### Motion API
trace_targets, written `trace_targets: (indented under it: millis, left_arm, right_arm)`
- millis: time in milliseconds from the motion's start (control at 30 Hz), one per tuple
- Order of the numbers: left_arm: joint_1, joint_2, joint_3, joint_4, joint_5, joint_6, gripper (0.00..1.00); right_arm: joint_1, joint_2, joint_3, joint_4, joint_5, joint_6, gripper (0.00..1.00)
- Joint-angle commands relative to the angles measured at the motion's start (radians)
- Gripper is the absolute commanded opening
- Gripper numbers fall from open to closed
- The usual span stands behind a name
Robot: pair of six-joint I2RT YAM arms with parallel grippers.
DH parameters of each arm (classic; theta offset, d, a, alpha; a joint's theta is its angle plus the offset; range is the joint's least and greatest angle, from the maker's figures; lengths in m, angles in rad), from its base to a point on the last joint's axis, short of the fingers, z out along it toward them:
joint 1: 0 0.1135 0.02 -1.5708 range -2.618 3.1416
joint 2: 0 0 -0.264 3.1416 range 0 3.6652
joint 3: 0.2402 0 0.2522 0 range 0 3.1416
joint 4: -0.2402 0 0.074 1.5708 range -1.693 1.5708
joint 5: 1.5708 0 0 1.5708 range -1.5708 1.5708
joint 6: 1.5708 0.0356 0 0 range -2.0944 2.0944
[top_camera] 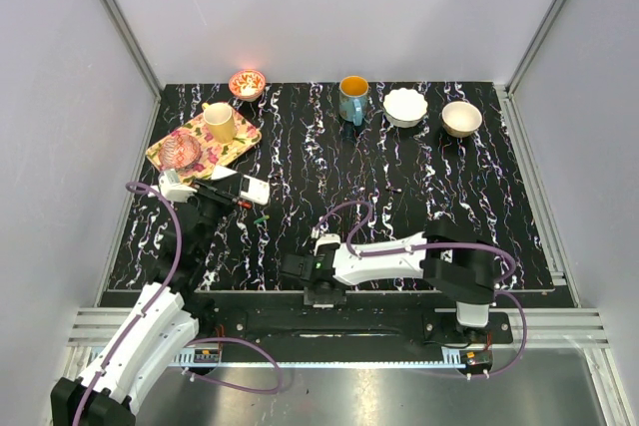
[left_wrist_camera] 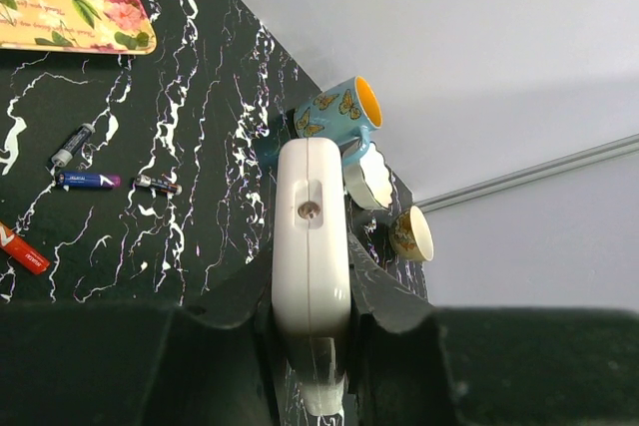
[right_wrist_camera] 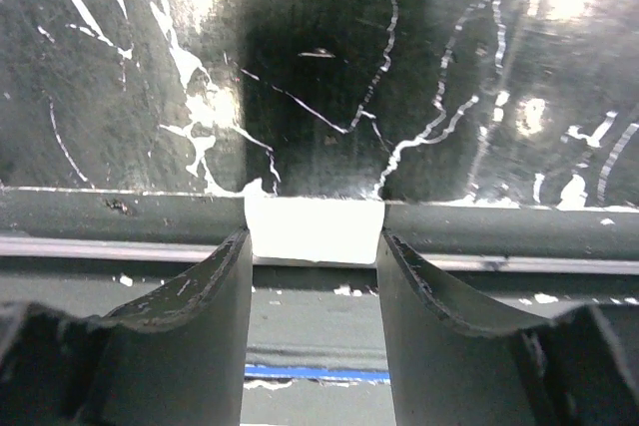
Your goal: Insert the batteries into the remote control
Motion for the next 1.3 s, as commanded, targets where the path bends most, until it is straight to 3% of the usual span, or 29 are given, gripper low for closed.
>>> trace_targets:
  millis: [0,267,400,667,733,900,1267]
  left_arm:
    - [0.003,0.005,0.012,0.059,-0.009,-0.007,0.0]
    - [0.003,0.022,0.026,0.07,-0.005,-0.011,0.0]
    - [0.003,0.018,0.018,0.071,0.006,-0.011,0.0]
    - [0.002,0.008,-0.028,0.07,0.112,-0.059,0.0]
    - [0.003,0.013,-0.04,0.076,0.159,-0.076,0.0]
    - [0.002,0.024,-0.046,0.091,0.239,-0.068,0.0]
    - [-0.043,0.07,-0.023,0.09,0.299,-0.005,0.0]
  right_arm:
    - [0.018,-0.131,0.066,-0.098,0.077,-0.003,0.29]
    - [0.05,-0.268,0.078,-0.204,0.102,-0.001,0.28]
    - [0.026,-0.386,0.043,-0.257,0.212,-0.01,0.29]
    - [-0.405,-0.483,-0.028,-0.126,0.238,-0.254,0.26]
    - [-0.514,-0.46,-0.022,-0.078,0.212,-0.313,0.24]
    - [-0.636,-0.262,0.092,-0.023,0.208,-0.358,0.21]
    - [-0.737,0.103,0.31,0.04,0.086,-0.437,0.23]
